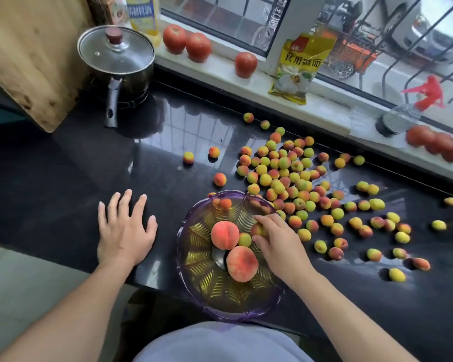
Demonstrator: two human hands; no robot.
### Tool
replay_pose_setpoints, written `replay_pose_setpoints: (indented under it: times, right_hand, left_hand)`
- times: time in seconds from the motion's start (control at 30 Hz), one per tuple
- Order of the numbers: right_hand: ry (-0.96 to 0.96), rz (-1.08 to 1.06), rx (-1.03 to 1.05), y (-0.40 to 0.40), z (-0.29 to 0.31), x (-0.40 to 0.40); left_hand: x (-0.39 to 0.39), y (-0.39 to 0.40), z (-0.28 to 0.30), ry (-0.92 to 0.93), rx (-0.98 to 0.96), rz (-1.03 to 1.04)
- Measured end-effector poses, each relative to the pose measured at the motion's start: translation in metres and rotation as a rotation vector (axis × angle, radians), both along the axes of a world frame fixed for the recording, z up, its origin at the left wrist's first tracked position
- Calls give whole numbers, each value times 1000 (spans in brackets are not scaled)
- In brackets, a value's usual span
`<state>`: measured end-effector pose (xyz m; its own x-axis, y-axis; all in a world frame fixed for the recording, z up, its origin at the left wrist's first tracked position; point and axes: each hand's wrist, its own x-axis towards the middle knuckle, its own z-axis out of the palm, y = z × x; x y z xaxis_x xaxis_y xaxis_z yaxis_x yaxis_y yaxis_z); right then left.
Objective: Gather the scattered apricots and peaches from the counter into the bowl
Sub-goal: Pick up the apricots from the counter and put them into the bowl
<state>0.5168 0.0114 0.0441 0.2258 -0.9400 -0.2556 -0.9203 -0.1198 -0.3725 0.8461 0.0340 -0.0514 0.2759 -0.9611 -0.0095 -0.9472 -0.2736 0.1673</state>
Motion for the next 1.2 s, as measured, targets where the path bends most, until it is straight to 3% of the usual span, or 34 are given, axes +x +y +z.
replay_pose_setpoints:
  times: [0.17,0.57,0.8,1.03,1.2]
  right_hand:
    - [17,149,-25,-18,-8,23]
    - [72,256,104,-34,-9,21]
    - [-62,35,-77,-82,31,19]
    - [66,155,-46,-182,6,112]
    - [188,281,79,-204,-31,184]
  left_hand:
    - [1,-1,1,-3,2,-2]
    - [2,-1,-3,-11,-8,-19]
    - [3,-1,-7,-23,-9,-28]
    - [6,-4,-12,-18,-11,-34]
    - [7,-5,-13,-28,4,-35]
